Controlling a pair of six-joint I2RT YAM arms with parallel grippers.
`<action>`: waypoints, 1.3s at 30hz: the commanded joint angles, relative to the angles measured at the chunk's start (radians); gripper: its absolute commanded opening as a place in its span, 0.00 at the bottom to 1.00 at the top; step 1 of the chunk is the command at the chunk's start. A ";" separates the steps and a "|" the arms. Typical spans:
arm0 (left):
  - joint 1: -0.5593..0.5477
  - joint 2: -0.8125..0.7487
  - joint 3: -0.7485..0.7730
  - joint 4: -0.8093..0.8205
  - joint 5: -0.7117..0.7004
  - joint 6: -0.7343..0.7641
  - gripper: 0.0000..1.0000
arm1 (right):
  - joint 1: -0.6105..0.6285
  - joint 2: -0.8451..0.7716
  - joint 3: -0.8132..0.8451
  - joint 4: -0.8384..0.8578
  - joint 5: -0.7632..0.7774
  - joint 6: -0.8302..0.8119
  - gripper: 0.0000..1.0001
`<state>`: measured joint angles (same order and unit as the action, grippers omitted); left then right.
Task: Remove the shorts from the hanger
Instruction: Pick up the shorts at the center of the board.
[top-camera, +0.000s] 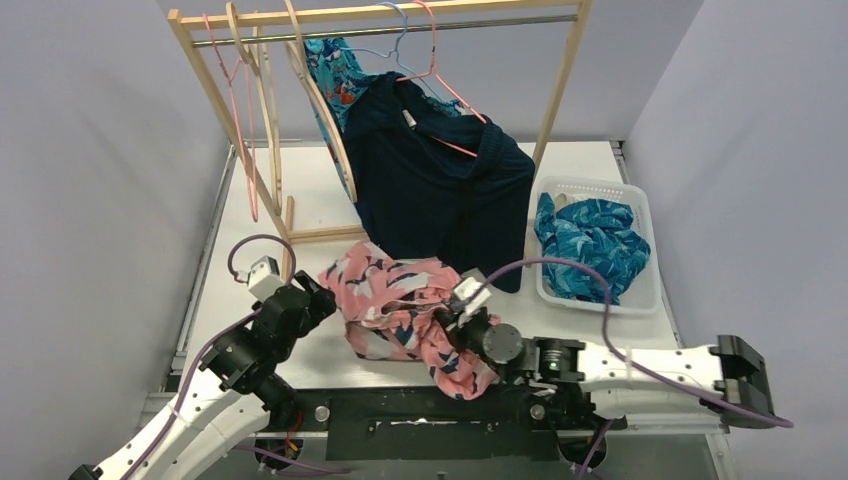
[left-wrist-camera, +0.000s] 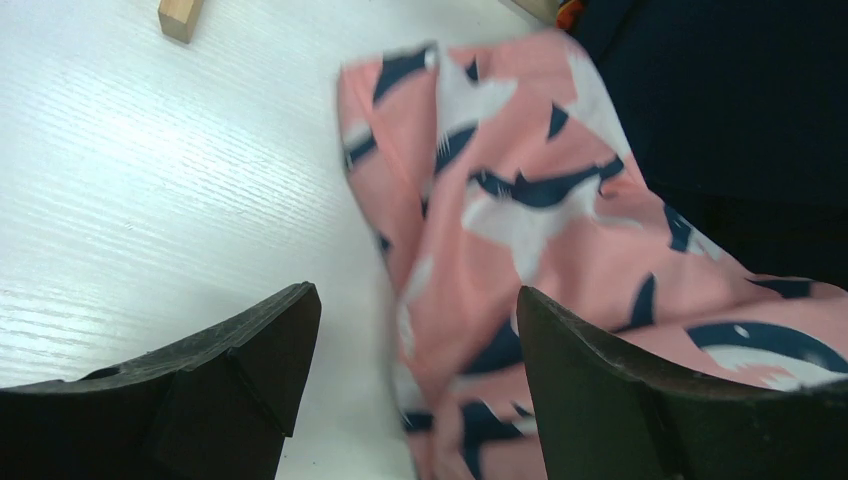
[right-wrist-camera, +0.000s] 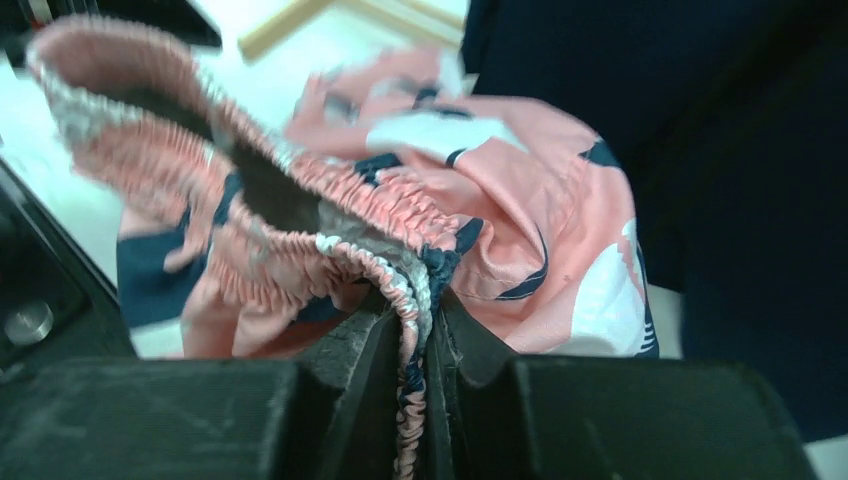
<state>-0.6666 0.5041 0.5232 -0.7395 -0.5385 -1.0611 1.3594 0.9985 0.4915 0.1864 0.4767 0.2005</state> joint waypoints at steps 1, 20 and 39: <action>-0.002 -0.006 0.017 0.082 0.021 0.039 0.72 | 0.024 -0.227 0.007 -0.098 0.211 0.053 0.00; 0.002 0.014 0.029 0.079 0.015 0.043 0.72 | -0.216 0.486 0.420 -0.157 -0.213 0.261 0.22; 0.000 -0.037 0.032 0.049 -0.019 0.023 0.72 | -0.231 0.974 0.537 -0.269 -0.279 0.305 0.72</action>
<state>-0.6666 0.4732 0.5148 -0.7002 -0.5278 -1.0351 1.1263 1.8973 1.0664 0.0238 0.2337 0.4511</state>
